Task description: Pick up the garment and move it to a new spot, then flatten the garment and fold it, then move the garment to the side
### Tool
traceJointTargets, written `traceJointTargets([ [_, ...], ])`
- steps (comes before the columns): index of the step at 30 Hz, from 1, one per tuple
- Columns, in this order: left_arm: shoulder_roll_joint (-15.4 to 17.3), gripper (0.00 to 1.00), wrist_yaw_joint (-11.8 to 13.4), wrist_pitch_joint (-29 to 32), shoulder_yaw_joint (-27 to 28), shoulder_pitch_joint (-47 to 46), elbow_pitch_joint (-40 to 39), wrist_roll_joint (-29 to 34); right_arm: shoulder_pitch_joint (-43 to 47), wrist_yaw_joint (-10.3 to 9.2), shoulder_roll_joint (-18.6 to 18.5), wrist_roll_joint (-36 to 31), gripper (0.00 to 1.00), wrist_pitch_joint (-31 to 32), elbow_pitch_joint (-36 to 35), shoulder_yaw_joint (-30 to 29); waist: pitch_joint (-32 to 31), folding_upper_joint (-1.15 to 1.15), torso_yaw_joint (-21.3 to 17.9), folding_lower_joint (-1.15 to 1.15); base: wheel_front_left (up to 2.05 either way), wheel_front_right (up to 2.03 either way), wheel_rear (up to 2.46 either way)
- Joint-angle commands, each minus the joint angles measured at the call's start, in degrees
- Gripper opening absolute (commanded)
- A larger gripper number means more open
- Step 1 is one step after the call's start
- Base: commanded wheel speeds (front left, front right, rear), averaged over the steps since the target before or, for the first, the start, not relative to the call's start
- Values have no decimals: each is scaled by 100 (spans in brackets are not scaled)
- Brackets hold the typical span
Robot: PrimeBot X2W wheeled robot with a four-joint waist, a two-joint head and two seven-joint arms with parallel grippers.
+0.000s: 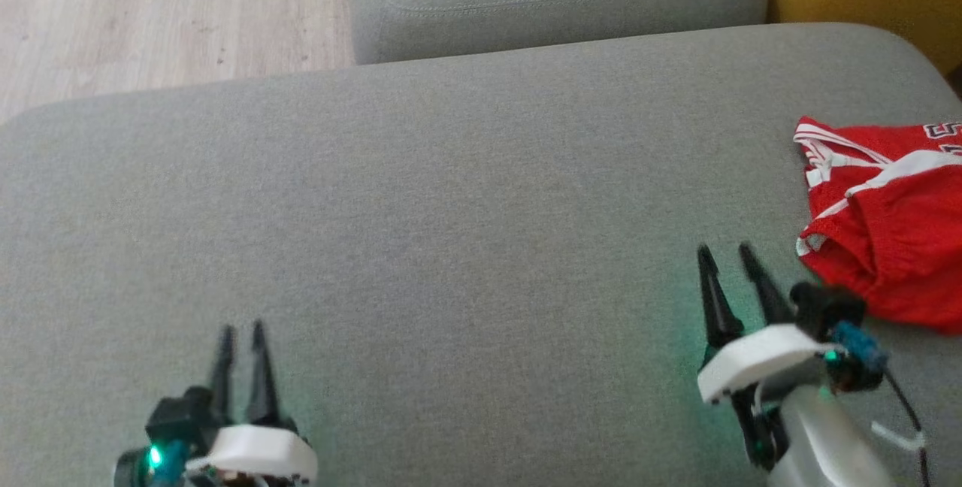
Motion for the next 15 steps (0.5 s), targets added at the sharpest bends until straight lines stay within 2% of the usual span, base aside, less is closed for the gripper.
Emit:
traceJointTargets([
  [1,-1,0,-2,13,4,-3,35,-14,8,0,3,13,0,7,28,-7,-1,0,1,0,0,0,0],
  [4,-4,0,-6,31,-9,85,249,-63,186,0,14,52,0,34,223,-6,-4,0,2,0,0,0,0],
  [15,-1,0,-89,231,87,44,129,-819,248,0,14,826,0,233,-15,-115,-18,0,31,0,0,0,0],
])
